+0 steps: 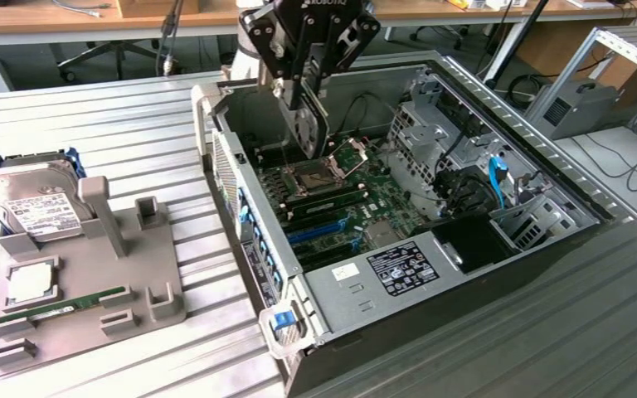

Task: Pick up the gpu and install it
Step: 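Pick up the gpu and move the gpu toward the slot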

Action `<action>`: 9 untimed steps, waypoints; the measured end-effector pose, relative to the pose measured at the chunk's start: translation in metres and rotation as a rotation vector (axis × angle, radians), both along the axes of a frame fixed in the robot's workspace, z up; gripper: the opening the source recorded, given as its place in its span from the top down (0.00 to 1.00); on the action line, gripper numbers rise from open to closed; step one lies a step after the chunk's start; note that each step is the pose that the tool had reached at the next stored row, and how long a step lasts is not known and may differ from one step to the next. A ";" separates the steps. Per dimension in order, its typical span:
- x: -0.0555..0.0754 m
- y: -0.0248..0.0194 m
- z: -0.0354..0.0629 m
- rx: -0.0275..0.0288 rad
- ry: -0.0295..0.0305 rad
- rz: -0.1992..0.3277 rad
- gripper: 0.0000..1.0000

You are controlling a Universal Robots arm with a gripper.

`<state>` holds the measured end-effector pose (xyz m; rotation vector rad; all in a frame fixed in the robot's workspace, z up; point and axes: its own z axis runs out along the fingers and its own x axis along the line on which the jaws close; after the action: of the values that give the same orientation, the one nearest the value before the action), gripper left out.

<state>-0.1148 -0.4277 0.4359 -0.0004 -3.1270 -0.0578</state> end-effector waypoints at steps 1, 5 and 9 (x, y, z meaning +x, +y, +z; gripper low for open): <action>0.003 0.0001 0.0000 0.0001 0.0000 0.001 0.73; 0.013 0.0007 0.0000 0.0000 0.0000 0.003 0.73; 0.025 0.0015 -0.0001 0.0001 -0.0001 0.006 0.73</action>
<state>-0.0894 -0.4262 0.4358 0.0082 -3.1270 -0.0579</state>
